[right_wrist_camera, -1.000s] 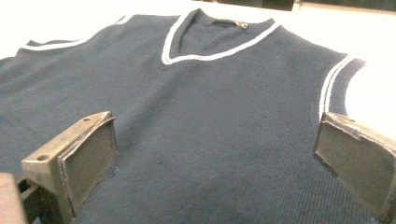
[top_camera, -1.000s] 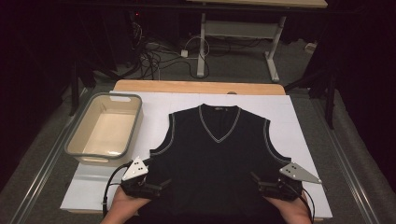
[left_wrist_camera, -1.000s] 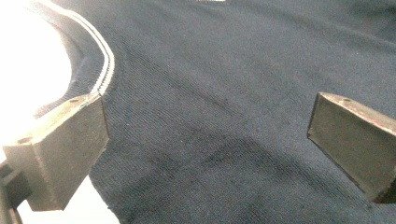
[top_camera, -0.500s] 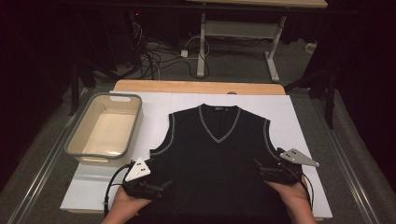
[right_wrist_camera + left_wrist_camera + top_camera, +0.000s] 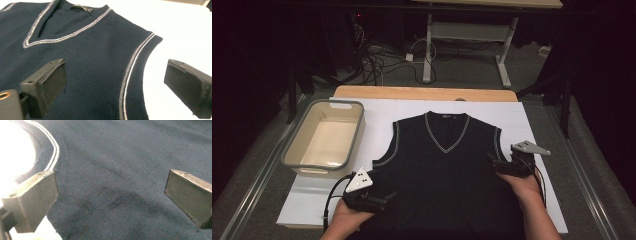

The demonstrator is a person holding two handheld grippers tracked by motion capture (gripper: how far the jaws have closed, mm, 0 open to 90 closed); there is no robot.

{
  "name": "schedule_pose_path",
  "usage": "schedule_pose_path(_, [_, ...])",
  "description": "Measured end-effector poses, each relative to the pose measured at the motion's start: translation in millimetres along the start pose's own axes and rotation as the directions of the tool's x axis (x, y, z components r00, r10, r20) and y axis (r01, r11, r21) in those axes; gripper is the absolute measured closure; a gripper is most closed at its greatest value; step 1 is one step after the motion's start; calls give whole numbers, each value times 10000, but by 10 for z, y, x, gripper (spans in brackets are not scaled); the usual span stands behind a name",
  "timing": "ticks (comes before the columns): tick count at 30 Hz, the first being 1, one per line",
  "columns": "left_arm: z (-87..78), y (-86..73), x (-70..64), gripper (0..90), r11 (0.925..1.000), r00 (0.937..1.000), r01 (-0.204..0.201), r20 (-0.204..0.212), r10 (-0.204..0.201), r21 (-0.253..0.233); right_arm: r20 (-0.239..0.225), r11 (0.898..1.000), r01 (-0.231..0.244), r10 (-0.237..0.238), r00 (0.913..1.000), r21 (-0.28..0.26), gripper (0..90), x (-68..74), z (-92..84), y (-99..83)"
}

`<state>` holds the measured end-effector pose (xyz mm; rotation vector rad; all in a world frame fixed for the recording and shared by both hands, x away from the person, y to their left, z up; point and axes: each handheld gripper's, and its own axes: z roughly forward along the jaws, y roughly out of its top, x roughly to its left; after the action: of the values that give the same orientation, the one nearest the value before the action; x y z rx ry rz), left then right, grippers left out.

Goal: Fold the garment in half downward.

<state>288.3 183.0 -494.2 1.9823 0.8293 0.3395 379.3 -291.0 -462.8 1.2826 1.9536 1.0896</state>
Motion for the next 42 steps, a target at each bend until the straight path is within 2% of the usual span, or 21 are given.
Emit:
schedule_pose_path(3, [0, 31, 28, 0, 9994, 9996, 258, -140, -261, -238, 25, 9999, -127, 127, 9999, 81, 94, -43, 64, 32])
schedule_pose_path(5, [17, 124, 56, 0, 9991, 9984, 377, -416, -383, -170, -35, 9997, -257, 257, 9997, -11, 135, -80, 93, 50])
schedule_pose_path(7, [55, 230, 82, 0, 9987, 9976, 481, -491, -489, -173, -7, 9993, -366, 366, 9993, 7, 164, -114, 119, 71])
schedule_pose_path(9, [145, 341, 121, 0, 9990, 9966, 441, -692, -438, 33, -11, 9990, -439, 440, 9990, 113, 175, -150, 153, 81])
schedule_pose_path(14, [444, 592, 259, 0, 9971, 9967, 475, -683, -434, 597, 63, 9979, -530, 528, 9986, 372, 299, -243, 229, 97])
schedule_pose_path(17, [609, 716, 361, 0, 9939, 9955, 671, -724, -609, 870, 90, 9956, -728, 724, 9973, 593, 334, -303, 282, 118])
schedule_pose_path(20, [754, 824, 482, 0, 9905, 9930, 688, -1042, -564, 1194, 202, 9952, -675, 662, 9976, 713, 375, -329, 338, 165])
schedule_pose_path(22, [835, 883, 588, 8, 9872, 9909, 884, -1124, -736, 1329, 286, 9937, -697, 675, 9973, 881, 386, -352, 391, 197])
schedule_pose_path(24, [903, 920, 689, 84, 9878, 9912, 823, -1144, -673, 1321, 357, 9918, -750, 717, 9968, 1037, 424, -377, 455, 218])
schedule_pose_path(25, [941, 937, 741, 120, 9857, 9892, 915, -1264, -737, 1412, 411, 9902, -772, 729, 9965, 1164, 441, -382, 487, 225])
schedule_pose_path(27, [1019, 959, 842, 122, 9792, 9842, 1246, -1453, -1015, 1601, 467, 9868, -693, 631, 9969, 1467, 444, -390, 548, 247])
schedule_pose_path(30, [1107, 971, 950, 124, 9697, 9748, 1560, -1880, -1204, 1881, 513, 9822, -644, 562, 9971, 1767, 444, -387, 608, 265])
schedule_pose_path(32, [1133, 980, 998, 139, 9657, 9694, 1803, -2003, -1422, 1871, 550, 9799, -645, 551, 9970, 1887, 443, -386, 623, 261])
schedule_pose_path(34, [1157, 996, 1029, 141, 9619, 9613, 1983, -2286, -1534, 1882, 583, 9794, -662, 561, 9967, 1907, 439, -385, 620, 258])
schedule_pose_path(36, [1207, 1008, 1049, 142, 9506, 9557, 2177, -2460, -1616, 2213, 600, 9774, -708, 600, 9964, 1990, 438, -387, 621, 253])
schedule_pose_path(38, [1245, 1014, 1062, 153, 9384, 9470, 2455, -2671, -1785, 2433, 552, 9747, -737, 634, 9965, 2112, 437, -386, 631, 250])
schedule_pose_path(40, [1243, 1016, 1057, 191, 9372, 9400, 2556, -2878, -1835, 2373, 582, 9736, -690, 576, 9966, 2176, 440, -379, 640, 250])
schedule_pose_path(42, [1237, 1017, 1049, 242, 9382, 9390, 2538, -2925, -1807, 2351, 608, 9736, -533, 408, 9973, 2218, 474, -361, 647, 252])
